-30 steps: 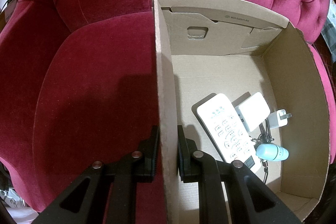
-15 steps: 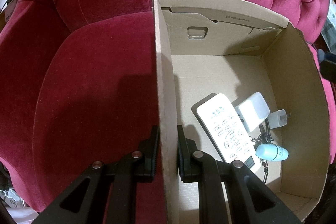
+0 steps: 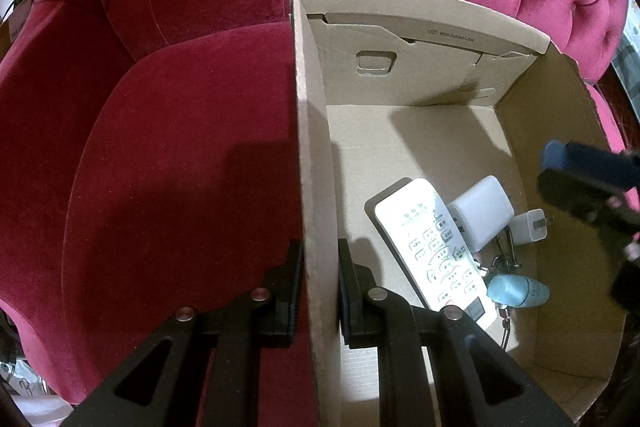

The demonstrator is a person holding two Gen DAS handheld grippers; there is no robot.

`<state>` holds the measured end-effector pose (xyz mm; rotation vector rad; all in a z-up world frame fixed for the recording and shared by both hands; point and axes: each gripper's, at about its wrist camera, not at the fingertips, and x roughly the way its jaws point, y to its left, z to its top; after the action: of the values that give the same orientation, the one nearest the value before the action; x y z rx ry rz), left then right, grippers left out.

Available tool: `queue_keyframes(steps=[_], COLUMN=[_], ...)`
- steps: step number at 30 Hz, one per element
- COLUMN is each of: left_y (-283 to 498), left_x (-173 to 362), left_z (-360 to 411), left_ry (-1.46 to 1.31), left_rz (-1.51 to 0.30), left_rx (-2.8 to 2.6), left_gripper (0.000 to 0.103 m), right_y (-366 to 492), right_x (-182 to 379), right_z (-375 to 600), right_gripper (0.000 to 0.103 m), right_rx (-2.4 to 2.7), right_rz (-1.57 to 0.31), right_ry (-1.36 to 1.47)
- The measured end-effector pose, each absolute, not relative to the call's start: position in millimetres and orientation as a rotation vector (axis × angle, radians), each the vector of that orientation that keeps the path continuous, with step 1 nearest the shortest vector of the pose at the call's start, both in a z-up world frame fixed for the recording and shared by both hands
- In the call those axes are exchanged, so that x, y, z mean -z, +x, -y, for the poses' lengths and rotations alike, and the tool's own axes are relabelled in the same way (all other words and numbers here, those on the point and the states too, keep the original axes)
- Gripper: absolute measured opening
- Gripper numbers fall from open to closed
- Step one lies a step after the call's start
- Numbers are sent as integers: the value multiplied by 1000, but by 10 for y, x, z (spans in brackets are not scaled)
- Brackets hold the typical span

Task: Organize rigid objects
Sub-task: 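Lift the blue key tag with the right gripper and carry it over the box, then lower the key tag into the box and open the right gripper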

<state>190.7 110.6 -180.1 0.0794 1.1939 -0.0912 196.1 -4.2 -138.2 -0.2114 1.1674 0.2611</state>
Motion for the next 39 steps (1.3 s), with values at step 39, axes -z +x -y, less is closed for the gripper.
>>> queue_keyframes(steps=[39], left_y=[1911], left_x=[1802], left_z=[-1106], left_ry=[80], left_rz=[-1194], left_rx=[91], left_gripper=[17], right_y=[1912], right_x=[1551], right_z=[56], right_gripper=[45], right_rx=[-195], right_rz=[-1197], right_ry=[-132])
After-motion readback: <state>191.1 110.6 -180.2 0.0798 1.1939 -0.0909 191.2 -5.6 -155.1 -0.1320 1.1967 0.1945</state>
